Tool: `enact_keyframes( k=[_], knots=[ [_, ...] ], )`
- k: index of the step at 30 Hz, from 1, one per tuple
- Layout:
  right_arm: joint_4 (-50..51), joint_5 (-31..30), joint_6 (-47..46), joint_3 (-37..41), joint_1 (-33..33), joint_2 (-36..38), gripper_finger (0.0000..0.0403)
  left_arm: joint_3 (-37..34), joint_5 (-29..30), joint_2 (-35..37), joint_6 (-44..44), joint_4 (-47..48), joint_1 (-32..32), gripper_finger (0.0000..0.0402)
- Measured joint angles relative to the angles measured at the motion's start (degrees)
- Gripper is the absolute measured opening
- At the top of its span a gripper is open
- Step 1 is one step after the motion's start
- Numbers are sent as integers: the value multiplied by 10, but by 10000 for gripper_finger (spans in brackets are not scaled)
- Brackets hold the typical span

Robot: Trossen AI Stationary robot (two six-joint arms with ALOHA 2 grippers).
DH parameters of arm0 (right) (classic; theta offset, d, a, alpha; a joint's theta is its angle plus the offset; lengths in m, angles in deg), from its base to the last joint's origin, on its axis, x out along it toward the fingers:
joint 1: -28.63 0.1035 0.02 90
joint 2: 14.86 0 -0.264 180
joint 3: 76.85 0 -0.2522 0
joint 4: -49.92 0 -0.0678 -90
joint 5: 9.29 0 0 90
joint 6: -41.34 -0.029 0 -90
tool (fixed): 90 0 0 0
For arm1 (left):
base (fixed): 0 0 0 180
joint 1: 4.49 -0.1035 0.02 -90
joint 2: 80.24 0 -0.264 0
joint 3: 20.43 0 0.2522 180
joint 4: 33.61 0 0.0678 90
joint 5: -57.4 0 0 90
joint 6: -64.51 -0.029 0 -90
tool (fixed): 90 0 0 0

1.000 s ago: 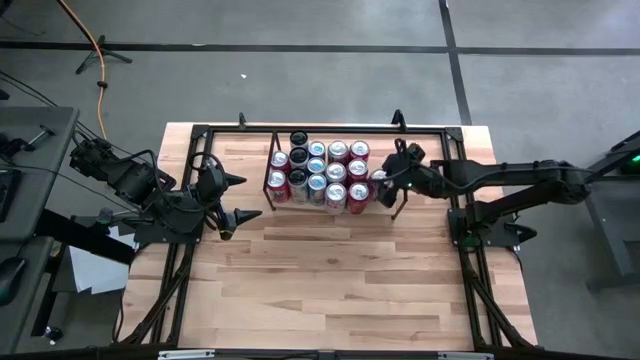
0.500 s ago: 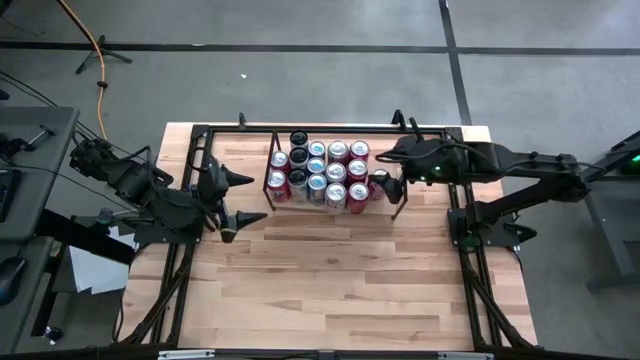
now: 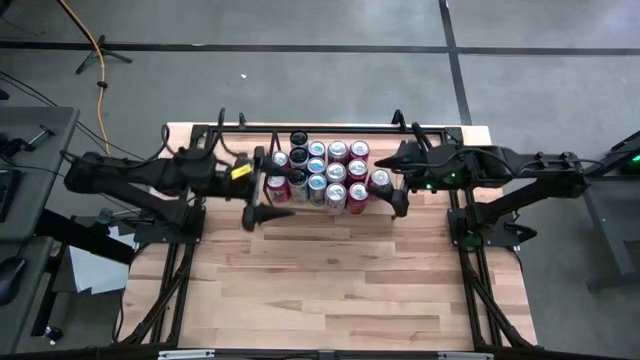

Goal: Place canned beverage on shelf
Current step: Return to Home Position

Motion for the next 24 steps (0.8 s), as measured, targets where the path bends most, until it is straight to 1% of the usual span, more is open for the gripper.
enact_keyframes(
  k=[2,5,10,19,22,24],
  knots=[
    [1,0,-8,0,4,0,358,-5,-2,1,38,-10,-19,395],
    [3,0,-9,0,12,0,358,-6,-3,7,91,-10,-31,395],
    [4,0,-9,0,15,0,358,-6,-4,17,82,-22,-29,395],
    [8,0,2,0,15,0,358,-6,-4,16,98,-44,-29,395],
    [8,0,2,0,15,0,358,-6,-11,19,112,-46,-29,395],
    [5,0,2,0,15,0,358,-6,-23,31,105,-42,-29,394]
  ],
)
